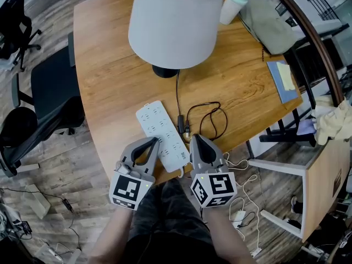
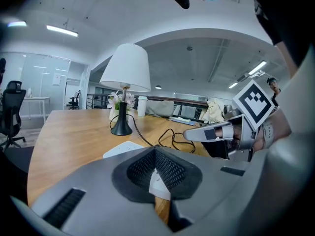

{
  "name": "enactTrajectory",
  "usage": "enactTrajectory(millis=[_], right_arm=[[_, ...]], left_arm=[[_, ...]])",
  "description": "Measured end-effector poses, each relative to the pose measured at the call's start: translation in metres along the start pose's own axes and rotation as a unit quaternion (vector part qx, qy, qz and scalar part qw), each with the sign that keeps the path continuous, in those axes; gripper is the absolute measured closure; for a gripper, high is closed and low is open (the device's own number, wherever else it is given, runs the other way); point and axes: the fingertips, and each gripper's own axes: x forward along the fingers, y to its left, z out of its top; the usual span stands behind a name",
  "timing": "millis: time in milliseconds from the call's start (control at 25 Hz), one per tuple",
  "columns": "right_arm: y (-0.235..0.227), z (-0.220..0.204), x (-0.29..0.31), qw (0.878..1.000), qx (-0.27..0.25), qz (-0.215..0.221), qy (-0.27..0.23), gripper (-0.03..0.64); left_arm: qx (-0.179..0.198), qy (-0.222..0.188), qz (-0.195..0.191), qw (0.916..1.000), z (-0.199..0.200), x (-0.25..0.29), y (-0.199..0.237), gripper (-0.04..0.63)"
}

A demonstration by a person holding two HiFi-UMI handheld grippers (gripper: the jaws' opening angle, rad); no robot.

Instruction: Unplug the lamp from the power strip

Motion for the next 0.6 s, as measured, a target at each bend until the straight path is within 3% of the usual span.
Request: enactTrajectory(millis=[600], right_arm=[[0.027, 0.051, -0.025, 0.994, -0.078, 0.049, -0.066, 0.609]], left_arm=[[-0.003, -0.074, 0.047, 0.9961, 0.047, -0.03, 0.015, 0.598]])
